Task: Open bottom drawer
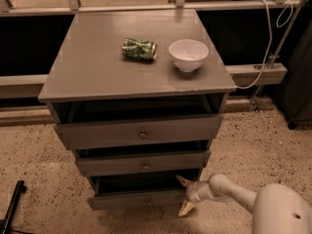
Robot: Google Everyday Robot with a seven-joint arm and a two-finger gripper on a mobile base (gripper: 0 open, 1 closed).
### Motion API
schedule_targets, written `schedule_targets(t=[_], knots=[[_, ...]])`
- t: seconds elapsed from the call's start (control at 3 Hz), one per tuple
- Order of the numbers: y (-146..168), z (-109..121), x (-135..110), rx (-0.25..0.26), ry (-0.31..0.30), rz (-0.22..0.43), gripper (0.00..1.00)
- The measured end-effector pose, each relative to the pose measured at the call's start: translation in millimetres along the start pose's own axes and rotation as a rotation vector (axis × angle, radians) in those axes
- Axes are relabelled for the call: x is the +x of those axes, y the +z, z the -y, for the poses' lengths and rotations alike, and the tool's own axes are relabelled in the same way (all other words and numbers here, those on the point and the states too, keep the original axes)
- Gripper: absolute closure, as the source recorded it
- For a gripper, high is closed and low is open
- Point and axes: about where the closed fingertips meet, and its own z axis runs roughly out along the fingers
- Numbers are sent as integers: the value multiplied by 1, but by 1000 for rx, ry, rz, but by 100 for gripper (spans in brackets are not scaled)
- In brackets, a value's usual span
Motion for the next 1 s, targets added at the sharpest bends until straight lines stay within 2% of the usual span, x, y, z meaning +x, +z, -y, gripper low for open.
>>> schedule_targets(t=[0.33, 0.67, 1.0], knots=[[7, -5, 6, -49, 2, -35, 6], [8, -15, 5, -99, -10, -66, 28], [8, -33, -4, -147, -18, -61, 30]])
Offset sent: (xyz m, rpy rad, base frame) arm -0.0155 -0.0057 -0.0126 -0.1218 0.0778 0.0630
